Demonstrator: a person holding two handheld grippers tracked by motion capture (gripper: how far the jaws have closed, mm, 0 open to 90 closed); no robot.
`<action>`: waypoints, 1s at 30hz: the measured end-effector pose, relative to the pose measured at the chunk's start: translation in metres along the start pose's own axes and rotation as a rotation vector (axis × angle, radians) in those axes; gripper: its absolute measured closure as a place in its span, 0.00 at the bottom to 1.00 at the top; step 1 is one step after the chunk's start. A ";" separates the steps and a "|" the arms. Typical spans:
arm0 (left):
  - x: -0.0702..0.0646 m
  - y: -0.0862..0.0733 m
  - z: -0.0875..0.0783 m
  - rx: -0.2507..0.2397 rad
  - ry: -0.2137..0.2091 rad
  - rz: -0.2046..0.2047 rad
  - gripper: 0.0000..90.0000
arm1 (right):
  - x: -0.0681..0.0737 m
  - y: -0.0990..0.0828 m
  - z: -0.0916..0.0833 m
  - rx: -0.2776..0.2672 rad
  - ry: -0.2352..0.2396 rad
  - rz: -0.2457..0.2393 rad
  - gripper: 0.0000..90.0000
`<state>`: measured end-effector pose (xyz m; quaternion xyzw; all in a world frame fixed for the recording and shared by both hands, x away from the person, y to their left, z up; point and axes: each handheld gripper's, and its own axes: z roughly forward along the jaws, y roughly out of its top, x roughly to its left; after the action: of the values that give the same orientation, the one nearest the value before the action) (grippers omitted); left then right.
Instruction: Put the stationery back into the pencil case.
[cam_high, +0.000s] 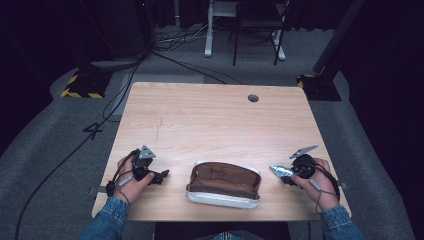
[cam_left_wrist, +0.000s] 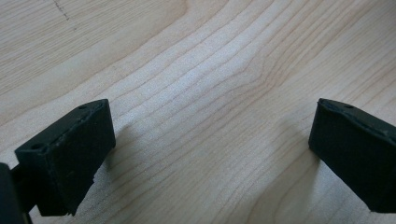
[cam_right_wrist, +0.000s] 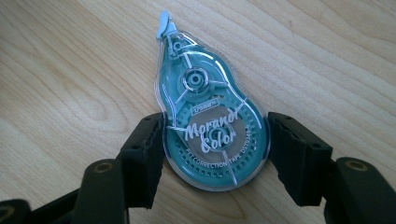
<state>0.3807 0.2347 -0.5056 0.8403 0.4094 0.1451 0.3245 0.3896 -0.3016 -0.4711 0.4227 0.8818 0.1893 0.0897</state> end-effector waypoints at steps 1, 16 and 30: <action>0.000 0.000 0.000 0.000 0.000 0.000 0.01 | 0.000 0.000 0.000 -0.001 -0.004 0.000 0.44; 0.000 0.000 0.000 -0.001 0.000 -0.001 0.01 | 0.002 0.003 -0.023 -0.087 -0.010 0.026 0.44; 0.000 0.000 0.000 -0.001 0.000 -0.001 0.01 | 0.013 0.008 -0.055 -0.171 -0.004 0.033 0.44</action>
<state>0.3808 0.2346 -0.5057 0.8401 0.4096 0.1451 0.3247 0.3697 -0.3017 -0.4179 0.4284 0.8550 0.2647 0.1242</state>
